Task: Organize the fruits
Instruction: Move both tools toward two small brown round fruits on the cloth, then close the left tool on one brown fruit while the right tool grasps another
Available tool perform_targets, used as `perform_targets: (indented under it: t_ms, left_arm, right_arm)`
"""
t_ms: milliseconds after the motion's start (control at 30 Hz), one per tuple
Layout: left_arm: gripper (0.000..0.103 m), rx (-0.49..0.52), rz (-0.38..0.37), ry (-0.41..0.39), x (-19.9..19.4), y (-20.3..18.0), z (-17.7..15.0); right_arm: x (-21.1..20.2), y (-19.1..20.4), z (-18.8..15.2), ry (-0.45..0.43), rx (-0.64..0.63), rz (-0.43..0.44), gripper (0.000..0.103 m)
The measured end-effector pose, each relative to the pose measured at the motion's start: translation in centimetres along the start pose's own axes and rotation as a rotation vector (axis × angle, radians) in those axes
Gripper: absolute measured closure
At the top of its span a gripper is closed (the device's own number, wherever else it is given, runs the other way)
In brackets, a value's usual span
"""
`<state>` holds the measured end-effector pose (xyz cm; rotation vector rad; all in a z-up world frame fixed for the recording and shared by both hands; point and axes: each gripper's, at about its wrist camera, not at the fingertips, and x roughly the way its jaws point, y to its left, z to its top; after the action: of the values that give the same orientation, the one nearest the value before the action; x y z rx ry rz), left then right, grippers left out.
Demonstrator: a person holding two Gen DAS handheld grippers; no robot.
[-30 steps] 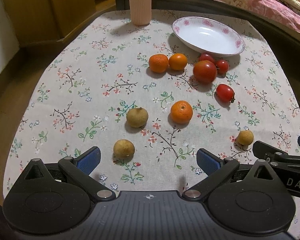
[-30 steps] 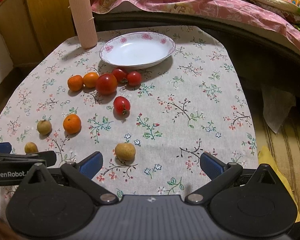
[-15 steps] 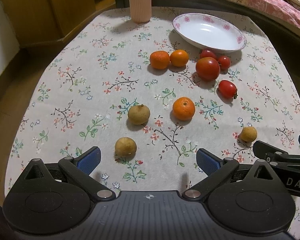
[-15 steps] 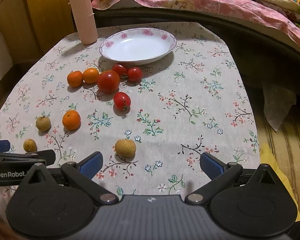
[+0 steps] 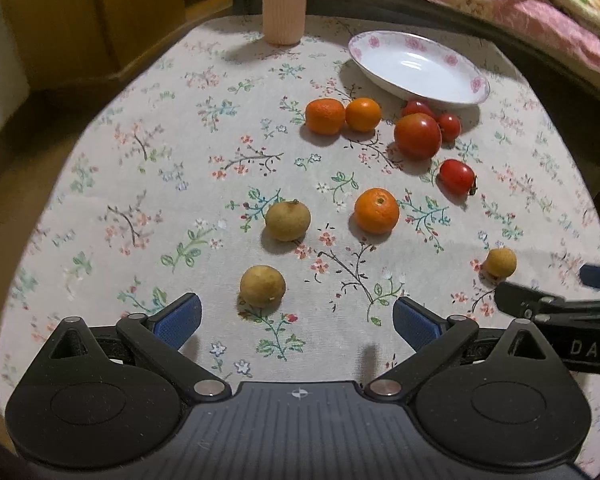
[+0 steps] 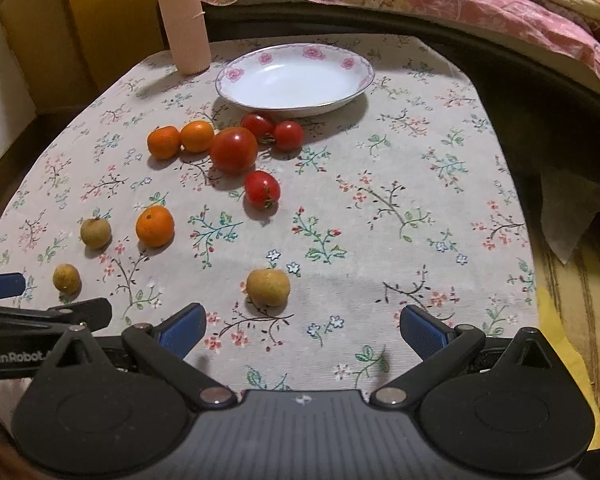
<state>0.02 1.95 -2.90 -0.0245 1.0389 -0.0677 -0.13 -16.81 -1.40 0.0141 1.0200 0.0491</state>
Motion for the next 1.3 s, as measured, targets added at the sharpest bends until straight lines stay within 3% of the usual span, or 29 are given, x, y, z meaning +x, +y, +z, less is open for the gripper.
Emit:
perform_targets:
  t_ms: [133,267,400,500,567,633,700,900,1300]
  left_arm:
    - [0.002,-0.086,-0.058,0.014,0.6,1.3,0.0]
    - [0.008,-0.054,-0.034,0.007,1.0,1.1,0.0]
    - [0.024,-0.019,0.003,-0.008,1.5,0.8,0.3]
    - [0.03,-0.015,0.004,-0.007,1.8,0.8,0.5]
    - [0.039,-0.011,-0.009,-0.014,1.7,0.7,0.6]
    - [0.05,-0.007,-0.004,-0.019,1.7,0.7,0.5]
    - [0.054,0.003,0.001,-0.024,1.7,0.6,0.5]
    - [0.054,0.03,0.015,-0.029,1.8,0.3,0.3]
    - [0.052,0.052,0.041,-0.039,2.2,-0.1,0.8]
  right_arm:
    - [0.4,0.2,0.1,0.018,-0.008,0.014,0.0]
    - [0.6,-0.1,0.3,0.03,0.005,0.039,0.0]
    - [0.9,-0.4,0.5,0.043,0.019,0.06,0.0]
    - [1.1,-0.5,0.6,0.052,0.025,0.064,0.0]
    - [1.3,-0.7,0.7,0.055,0.024,0.069,0.0]
    - [1.4,-0.7,0.7,0.052,0.023,0.067,0.003]
    - [1.5,-0.8,0.7,0.054,0.018,0.071,0.007]
    - [2.0,-1.0,1.0,0.068,0.018,0.091,0.015]
    - [2.7,-2.0,1.4,0.061,0.024,0.09,0.016]
